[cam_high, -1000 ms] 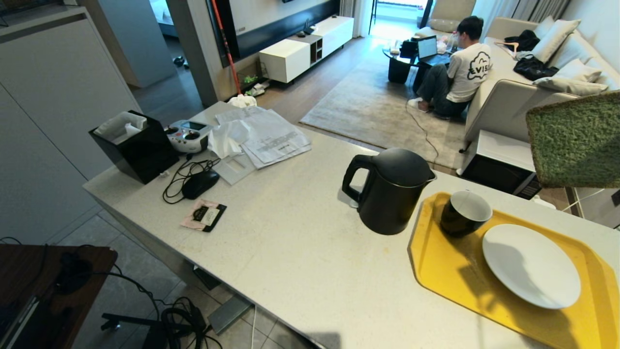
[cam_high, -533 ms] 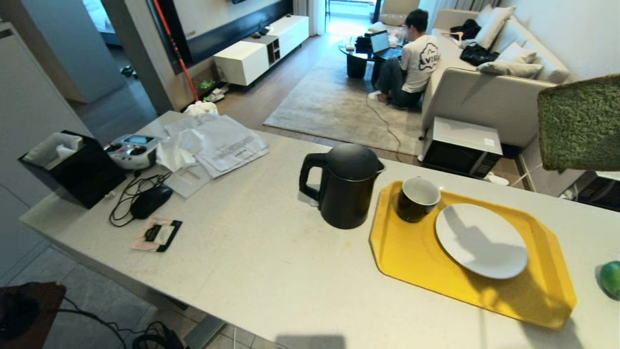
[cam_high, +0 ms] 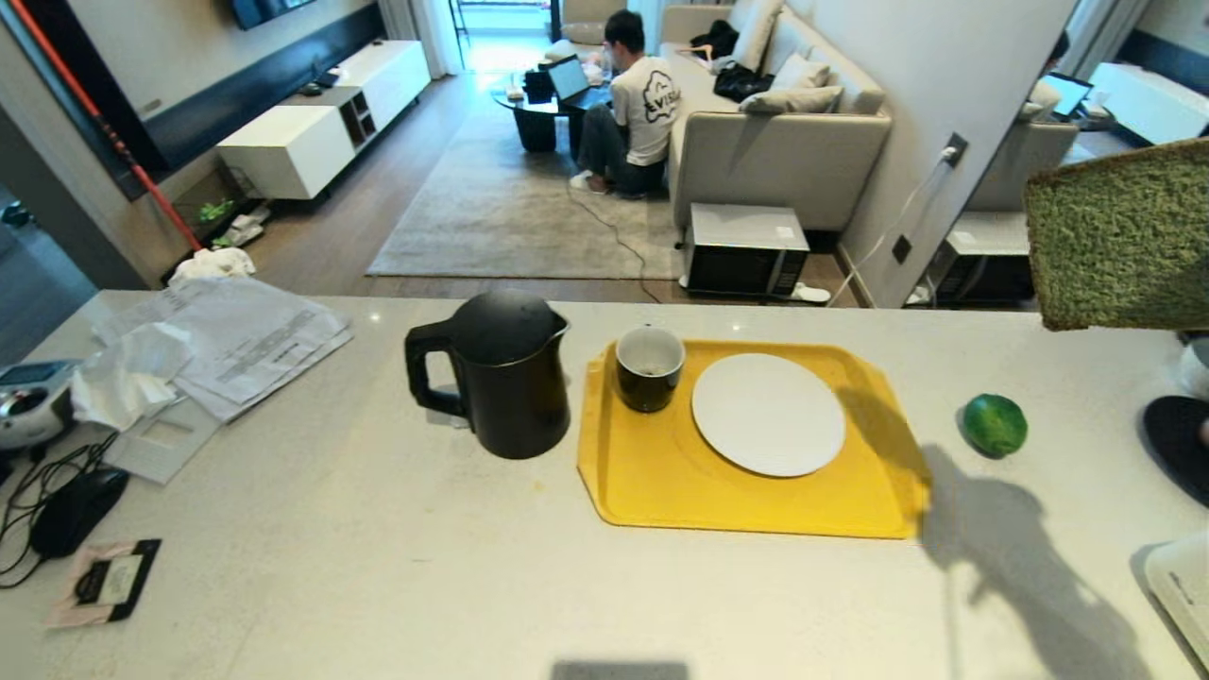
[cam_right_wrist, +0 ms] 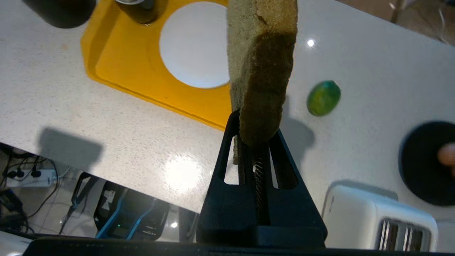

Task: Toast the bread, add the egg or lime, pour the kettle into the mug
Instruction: Put the bread slices in the toaster

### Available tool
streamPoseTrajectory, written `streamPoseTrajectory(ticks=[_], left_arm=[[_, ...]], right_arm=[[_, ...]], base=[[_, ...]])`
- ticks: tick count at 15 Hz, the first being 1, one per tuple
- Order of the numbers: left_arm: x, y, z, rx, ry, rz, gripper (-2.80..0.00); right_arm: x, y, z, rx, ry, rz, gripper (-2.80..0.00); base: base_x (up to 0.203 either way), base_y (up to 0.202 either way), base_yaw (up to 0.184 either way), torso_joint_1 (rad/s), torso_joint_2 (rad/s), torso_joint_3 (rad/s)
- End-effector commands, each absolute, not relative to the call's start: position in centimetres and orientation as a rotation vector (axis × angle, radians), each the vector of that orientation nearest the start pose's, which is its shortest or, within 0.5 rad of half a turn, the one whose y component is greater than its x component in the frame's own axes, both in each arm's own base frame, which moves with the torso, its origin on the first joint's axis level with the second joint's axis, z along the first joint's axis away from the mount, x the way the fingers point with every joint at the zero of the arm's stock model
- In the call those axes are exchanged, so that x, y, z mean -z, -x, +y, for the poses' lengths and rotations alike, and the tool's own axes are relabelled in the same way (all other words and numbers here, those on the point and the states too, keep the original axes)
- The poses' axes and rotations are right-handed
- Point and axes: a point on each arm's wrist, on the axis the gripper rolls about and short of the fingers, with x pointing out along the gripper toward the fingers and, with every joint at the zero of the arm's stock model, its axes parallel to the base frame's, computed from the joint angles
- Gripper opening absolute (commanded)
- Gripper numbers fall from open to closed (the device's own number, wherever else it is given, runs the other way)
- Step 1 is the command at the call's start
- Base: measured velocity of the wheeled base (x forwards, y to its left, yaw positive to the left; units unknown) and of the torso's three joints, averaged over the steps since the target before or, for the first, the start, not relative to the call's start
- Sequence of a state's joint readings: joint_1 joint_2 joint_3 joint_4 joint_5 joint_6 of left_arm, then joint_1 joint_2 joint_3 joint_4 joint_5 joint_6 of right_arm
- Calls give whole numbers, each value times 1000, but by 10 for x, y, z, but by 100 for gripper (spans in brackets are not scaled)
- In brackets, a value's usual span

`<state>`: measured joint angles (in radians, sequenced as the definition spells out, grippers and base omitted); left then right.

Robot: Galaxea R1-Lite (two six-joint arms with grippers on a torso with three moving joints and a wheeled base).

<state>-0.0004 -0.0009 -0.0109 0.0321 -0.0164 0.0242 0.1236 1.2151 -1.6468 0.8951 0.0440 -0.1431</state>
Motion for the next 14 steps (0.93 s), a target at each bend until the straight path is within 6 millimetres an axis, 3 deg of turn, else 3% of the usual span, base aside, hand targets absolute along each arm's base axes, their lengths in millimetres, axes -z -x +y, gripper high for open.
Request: streamPoseTrajectory(ticks=[1, 14], left_arm=[[-75, 24, 0, 17, -24, 21, -280], [-75, 24, 0, 17, -24, 21, -280]], right_arm=[[-377, -112, 15, -199, 160, 452, -280], [-379, -110, 12, -167, 152, 405, -280]], base=[[2, 5, -178, 2, -7, 2], [1, 8, -173, 2, 2, 2]])
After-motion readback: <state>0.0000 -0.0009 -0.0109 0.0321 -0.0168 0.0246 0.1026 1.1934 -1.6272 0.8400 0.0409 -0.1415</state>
